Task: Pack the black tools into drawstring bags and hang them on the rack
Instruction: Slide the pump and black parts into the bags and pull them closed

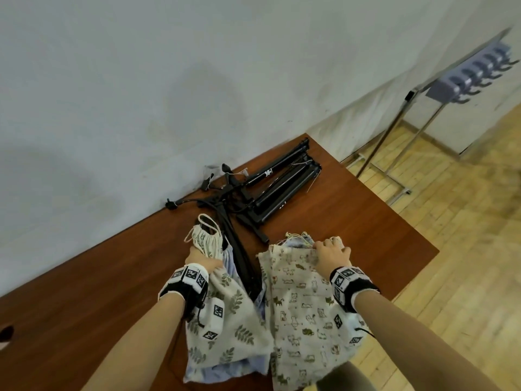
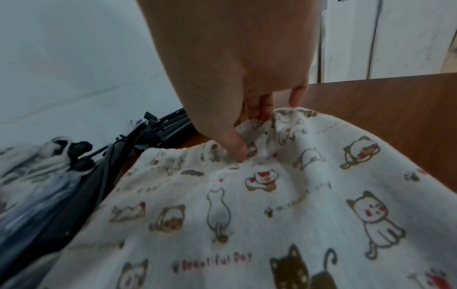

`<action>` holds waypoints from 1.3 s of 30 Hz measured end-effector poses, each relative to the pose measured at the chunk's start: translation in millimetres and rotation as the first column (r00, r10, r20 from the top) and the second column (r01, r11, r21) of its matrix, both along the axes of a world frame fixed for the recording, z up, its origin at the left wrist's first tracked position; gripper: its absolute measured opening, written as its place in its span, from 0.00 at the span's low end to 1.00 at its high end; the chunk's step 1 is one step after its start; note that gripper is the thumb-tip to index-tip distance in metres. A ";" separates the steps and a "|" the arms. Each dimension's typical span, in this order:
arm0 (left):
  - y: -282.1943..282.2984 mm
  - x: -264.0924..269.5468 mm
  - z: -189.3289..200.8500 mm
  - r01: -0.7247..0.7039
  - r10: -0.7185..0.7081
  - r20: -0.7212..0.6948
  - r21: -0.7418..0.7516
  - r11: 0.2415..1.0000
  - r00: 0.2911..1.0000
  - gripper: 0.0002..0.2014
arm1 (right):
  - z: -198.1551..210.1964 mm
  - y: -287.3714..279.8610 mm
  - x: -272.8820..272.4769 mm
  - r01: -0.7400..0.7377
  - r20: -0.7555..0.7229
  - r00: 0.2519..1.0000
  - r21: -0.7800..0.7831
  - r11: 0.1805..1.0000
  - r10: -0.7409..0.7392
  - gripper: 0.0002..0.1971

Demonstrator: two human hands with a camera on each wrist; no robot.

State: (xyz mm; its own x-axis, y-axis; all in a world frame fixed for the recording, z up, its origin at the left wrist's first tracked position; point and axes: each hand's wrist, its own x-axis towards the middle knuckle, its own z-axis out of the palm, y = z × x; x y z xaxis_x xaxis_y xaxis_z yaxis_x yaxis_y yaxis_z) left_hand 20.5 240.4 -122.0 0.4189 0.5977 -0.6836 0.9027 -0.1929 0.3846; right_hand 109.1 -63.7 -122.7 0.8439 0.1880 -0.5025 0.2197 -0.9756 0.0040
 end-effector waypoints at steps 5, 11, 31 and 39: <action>13.1 -3.2 4.9 0.188 -0.187 -0.064 0.007 0.982 0.980 0.44 | 21.6 -3.6 20.1 0.025 -0.013 1.000 0.093 0.995 -0.024 0.07; 6.1 -12.6 9.0 0.262 -0.251 -0.140 0.065 0.963 0.958 0.41 | 45.1 -19.3 34.5 0.073 0.055 0.994 0.259 0.963 -0.090 0.11; -60.2 33.9 33.6 0.549 -0.626 0.187 0.337 0.765 0.757 0.07 | 86.4 -33.8 29.6 0.019 -0.088 0.996 0.387 0.922 0.016 0.05; -82.4 50.8 14.8 0.421 -0.423 -0.078 0.358 0.833 0.903 0.27 | 48.9 -34.5 5.6 0.114 -0.219 0.975 0.310 0.944 -0.046 0.12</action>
State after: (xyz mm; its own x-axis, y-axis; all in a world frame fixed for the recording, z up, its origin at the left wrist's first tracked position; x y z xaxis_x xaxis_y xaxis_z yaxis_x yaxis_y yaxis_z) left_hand 71.3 157.9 -107.2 0.6889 0.5641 -0.4552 0.7006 -0.6794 0.2182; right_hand 114.7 -98.2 -73.8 0.7471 0.3032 -0.5915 0.1033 -0.9321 -0.3472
